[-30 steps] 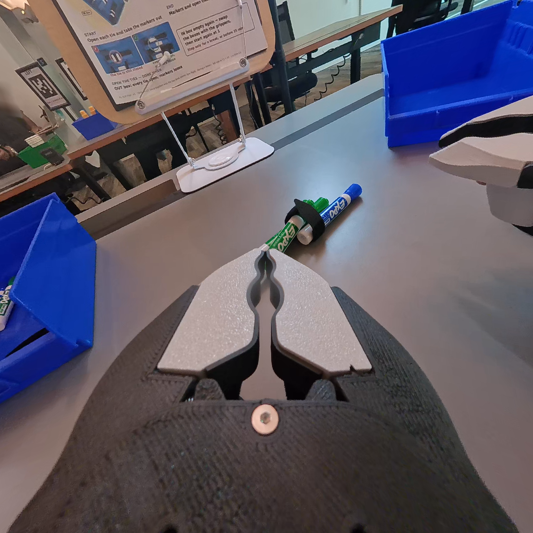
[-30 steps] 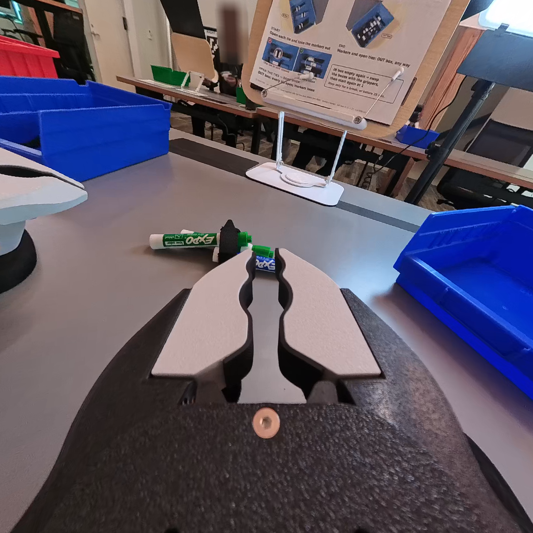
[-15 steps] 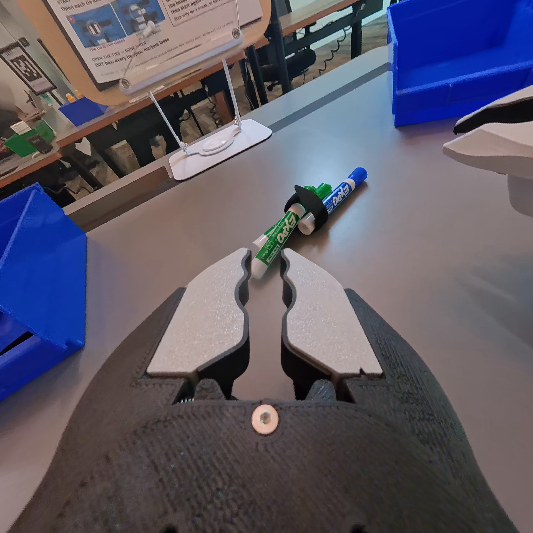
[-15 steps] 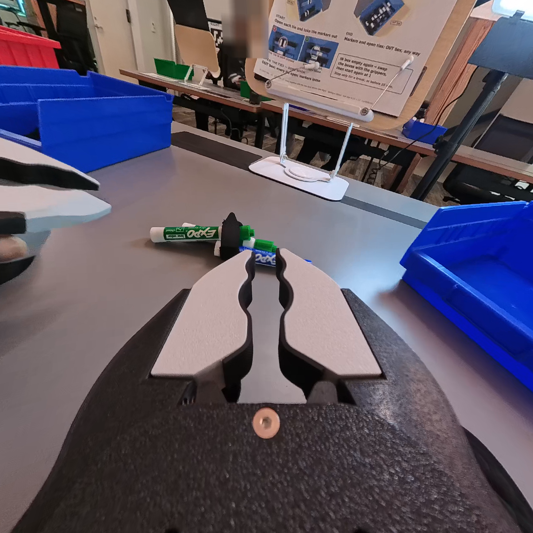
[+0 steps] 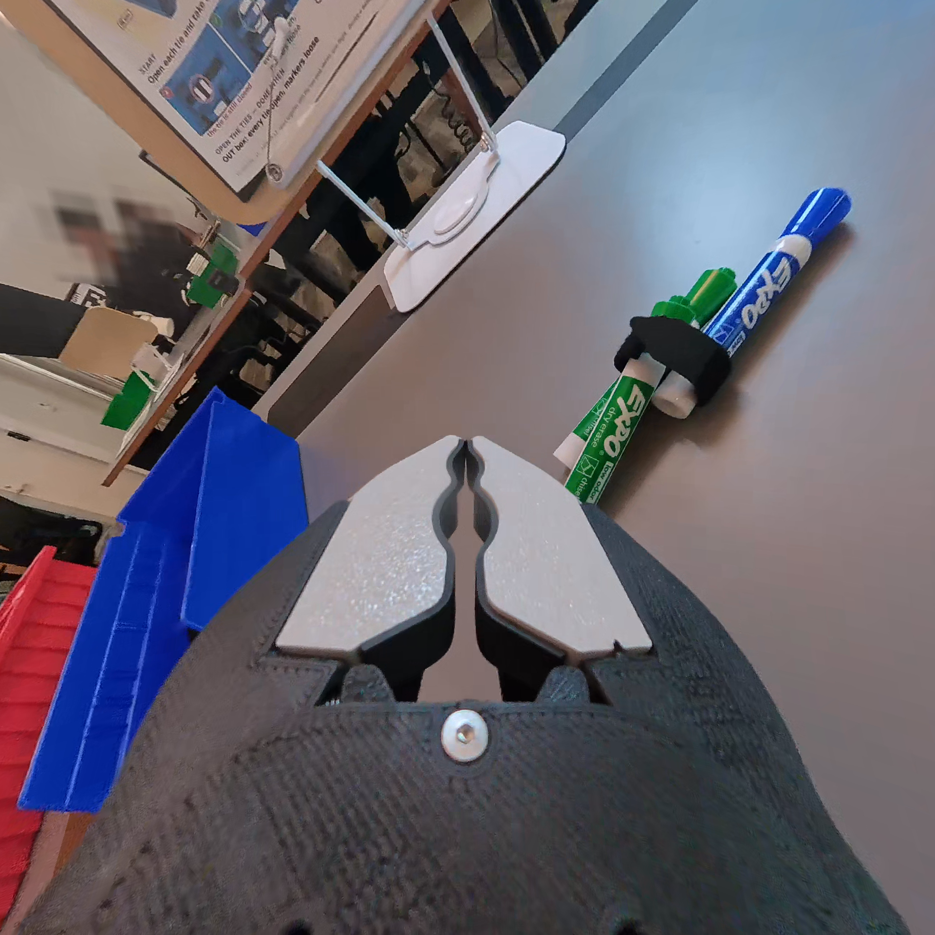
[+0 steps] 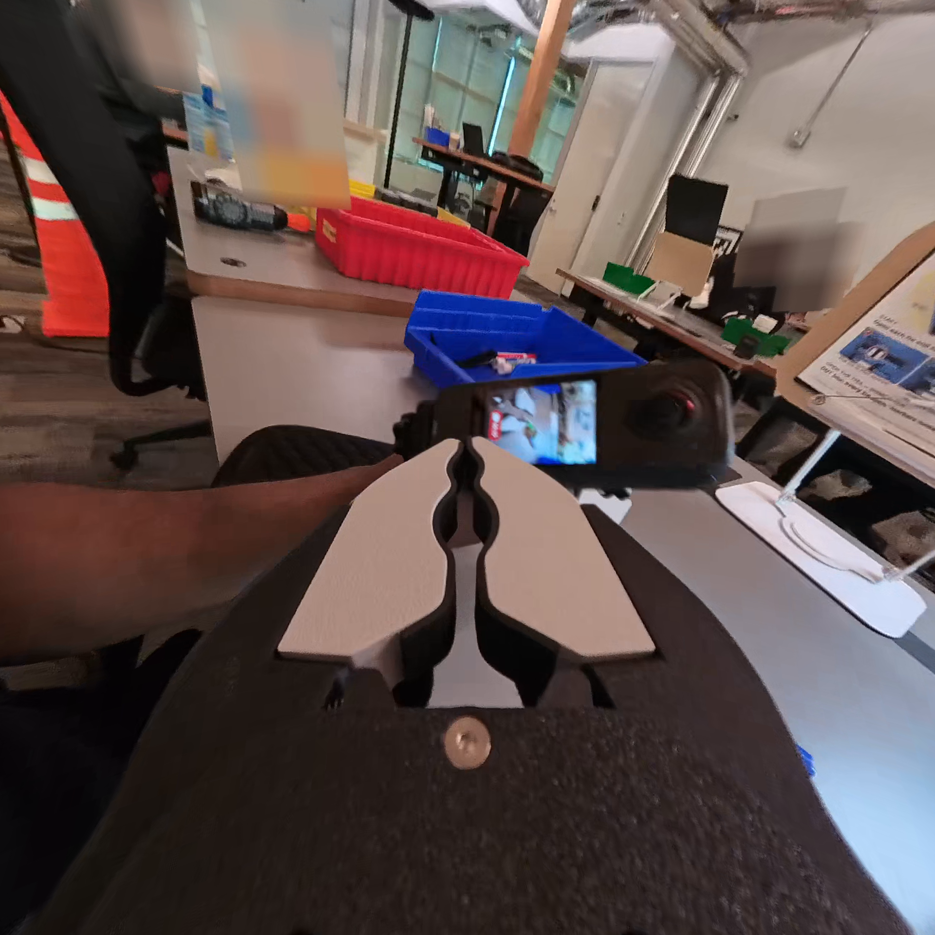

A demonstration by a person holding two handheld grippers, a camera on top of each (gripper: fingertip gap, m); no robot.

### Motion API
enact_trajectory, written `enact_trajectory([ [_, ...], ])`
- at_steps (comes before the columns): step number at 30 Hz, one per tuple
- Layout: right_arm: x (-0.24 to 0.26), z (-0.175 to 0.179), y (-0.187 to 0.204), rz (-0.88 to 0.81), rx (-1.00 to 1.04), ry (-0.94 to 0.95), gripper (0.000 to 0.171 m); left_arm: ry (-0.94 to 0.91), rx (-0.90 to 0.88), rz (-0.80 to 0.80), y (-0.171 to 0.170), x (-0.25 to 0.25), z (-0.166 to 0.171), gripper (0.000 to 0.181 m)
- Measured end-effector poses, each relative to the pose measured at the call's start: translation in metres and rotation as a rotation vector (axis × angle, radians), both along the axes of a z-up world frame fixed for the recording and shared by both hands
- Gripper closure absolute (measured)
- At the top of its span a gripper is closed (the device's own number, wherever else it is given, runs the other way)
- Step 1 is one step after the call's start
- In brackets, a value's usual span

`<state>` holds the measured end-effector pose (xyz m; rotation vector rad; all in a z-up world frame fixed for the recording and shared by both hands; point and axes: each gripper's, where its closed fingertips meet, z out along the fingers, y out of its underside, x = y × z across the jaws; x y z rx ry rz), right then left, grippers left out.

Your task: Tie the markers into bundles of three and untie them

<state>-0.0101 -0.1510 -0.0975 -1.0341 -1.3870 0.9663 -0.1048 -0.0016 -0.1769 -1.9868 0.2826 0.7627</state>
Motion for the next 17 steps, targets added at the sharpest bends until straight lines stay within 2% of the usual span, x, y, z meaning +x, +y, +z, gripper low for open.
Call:
enact_trajectory([
  [11,-0.016,-0.03,0.009,-0.074,0.013,-0.238,0.171,0.131,-0.1,0.051,0.004,-0.011,-0.028,0.181],
  [15,-0.021,-0.025,0.009,-0.076,0.056,-0.25,0.171,0.052,-0.117,0.015,0.007,-0.007,-0.033,0.181],
  [17,-0.022,-0.023,0.008,-0.039,0.004,-0.24,0.171,0.057,-0.109,0.038,0.006,-0.012,-0.031,0.181],
])
